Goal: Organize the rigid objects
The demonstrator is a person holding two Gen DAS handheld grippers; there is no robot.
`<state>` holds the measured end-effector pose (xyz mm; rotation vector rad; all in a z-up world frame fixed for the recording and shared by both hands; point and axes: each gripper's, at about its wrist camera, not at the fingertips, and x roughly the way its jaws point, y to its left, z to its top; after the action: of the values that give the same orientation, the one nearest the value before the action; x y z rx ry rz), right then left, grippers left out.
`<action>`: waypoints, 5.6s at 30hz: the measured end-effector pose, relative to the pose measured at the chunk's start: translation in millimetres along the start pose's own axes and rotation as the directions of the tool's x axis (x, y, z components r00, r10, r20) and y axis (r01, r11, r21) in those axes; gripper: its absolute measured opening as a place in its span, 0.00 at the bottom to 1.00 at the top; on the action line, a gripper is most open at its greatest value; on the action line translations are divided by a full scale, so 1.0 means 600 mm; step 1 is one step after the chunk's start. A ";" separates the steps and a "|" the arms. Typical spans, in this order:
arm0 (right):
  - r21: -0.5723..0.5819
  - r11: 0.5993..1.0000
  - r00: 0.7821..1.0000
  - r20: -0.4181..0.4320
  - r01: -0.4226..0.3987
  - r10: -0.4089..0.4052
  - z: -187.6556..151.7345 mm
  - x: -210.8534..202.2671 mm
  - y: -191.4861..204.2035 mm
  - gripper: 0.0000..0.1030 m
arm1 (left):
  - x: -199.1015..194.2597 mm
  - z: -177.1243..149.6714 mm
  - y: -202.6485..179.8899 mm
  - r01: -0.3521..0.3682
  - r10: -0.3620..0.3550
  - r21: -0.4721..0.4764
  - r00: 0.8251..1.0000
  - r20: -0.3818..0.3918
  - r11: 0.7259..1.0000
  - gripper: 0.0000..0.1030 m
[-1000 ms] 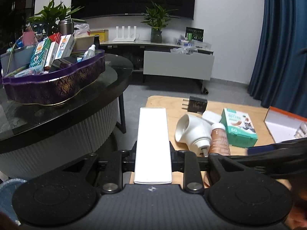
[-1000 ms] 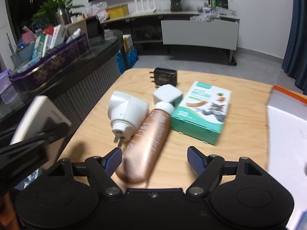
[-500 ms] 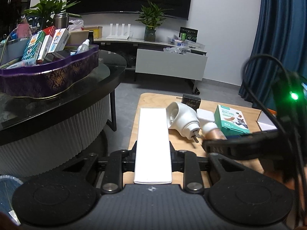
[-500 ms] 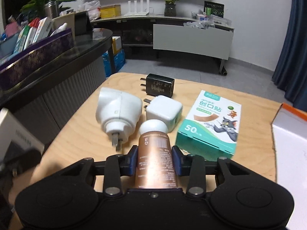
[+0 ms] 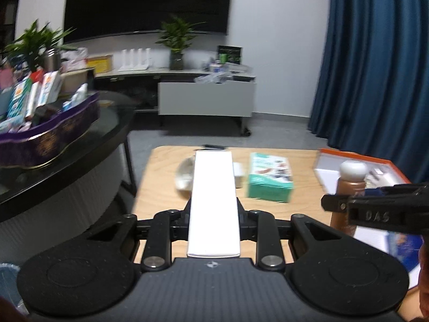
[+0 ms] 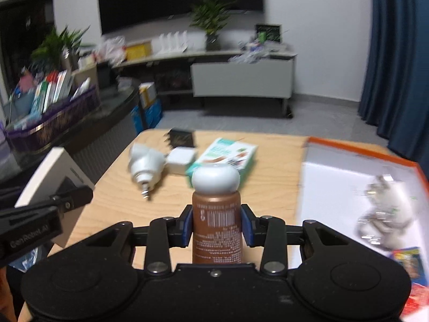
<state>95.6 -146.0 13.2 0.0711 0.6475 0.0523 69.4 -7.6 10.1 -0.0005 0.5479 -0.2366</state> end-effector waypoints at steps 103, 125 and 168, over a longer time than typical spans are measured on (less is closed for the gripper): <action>0.167 0.972 0.986 -0.020 0.166 -0.165 0.070 -0.116 -0.340 0.44 | 0.070 0.105 -0.276 0.194 -0.189 0.106 0.981 -0.049 0.975 0.27; 0.171 0.971 0.986 -0.024 0.167 -0.166 0.072 -0.113 -0.342 0.44 | 0.072 0.104 -0.275 0.197 -0.192 0.107 0.980 -0.058 0.974 0.27; 0.161 0.964 0.976 -0.064 0.214 -0.206 0.061 -0.098 -0.354 0.44 | 0.091 0.098 -0.267 0.207 -0.200 0.092 0.976 -0.082 0.974 0.27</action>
<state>76.5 -363.8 60.3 0.1626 0.7025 -0.2061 109.4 -179.2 42.2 0.0495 0.6085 -0.4660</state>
